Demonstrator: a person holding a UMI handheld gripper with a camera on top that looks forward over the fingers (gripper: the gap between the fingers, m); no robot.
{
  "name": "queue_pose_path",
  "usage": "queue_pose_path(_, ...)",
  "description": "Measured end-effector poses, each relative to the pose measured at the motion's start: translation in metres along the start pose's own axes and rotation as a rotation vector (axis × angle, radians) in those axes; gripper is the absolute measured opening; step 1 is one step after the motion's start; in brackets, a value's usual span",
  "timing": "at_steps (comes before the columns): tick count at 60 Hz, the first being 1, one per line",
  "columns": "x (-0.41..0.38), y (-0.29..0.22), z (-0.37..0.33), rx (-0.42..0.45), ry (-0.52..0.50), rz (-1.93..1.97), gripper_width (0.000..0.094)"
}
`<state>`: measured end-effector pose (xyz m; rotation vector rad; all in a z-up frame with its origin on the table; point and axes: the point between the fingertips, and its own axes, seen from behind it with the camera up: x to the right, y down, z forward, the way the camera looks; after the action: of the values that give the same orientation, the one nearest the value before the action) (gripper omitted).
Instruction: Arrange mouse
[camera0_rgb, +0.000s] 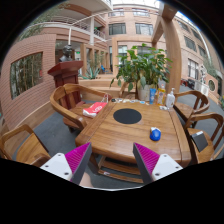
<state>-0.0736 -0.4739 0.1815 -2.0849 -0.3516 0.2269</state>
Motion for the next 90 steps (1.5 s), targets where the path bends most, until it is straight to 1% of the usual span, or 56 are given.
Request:
queue_pose_path(8,0.015,0.03,0.011,-0.072,0.013,0.032,0.0853)
queue_pose_path(13,0.042,0.055,0.045,-0.123,0.028,0.053,0.0852)
queue_pose_path(17,0.066,0.072,0.065,-0.157,0.055,0.072,0.0853)
queue_pose_path(25,0.117,0.095,0.107,-0.185,0.129,0.108,0.0849)
queue_pose_path(32,0.164,0.096,0.146,-0.176,0.196,0.143,0.0851)
queue_pose_path(42,0.226,0.071,0.202,-0.113,0.276,0.179,0.0846)
queue_pose_path(48,0.253,0.063,0.234,-0.115,0.31,0.18,0.0825)
queue_pose_path(51,0.262,0.062,0.247,-0.123,0.32,0.178,0.0795)
queue_pose_path(55,0.268,0.063,0.263,-0.138,0.322,0.178,0.0717)
queue_pose_path(57,0.269,0.056,0.268,-0.116,0.321,0.178,0.0689)
queue_pose_path(59,0.269,0.056,0.274,-0.122,0.324,0.171,0.0643)
queue_pose_path(62,0.267,0.052,0.277,-0.116,0.318,0.163,0.054)
queue_pose_path(64,0.268,0.051,0.278,-0.111,0.328,0.163,0.0537)
queue_pose_path(69,0.268,0.05,0.28,-0.093,0.343,0.169,0.0476)
queue_pose_path(76,0.269,0.048,0.283,-0.092,0.352,0.182,0.0401)
queue_pose_path(80,0.27,0.049,0.282,-0.099,0.356,0.185,0.0392)
queue_pose_path(81,0.27,0.049,0.283,-0.097,0.358,0.185,0.0376)
queue_pose_path(90,0.275,0.043,0.277,-0.097,0.391,0.208,0.0376)
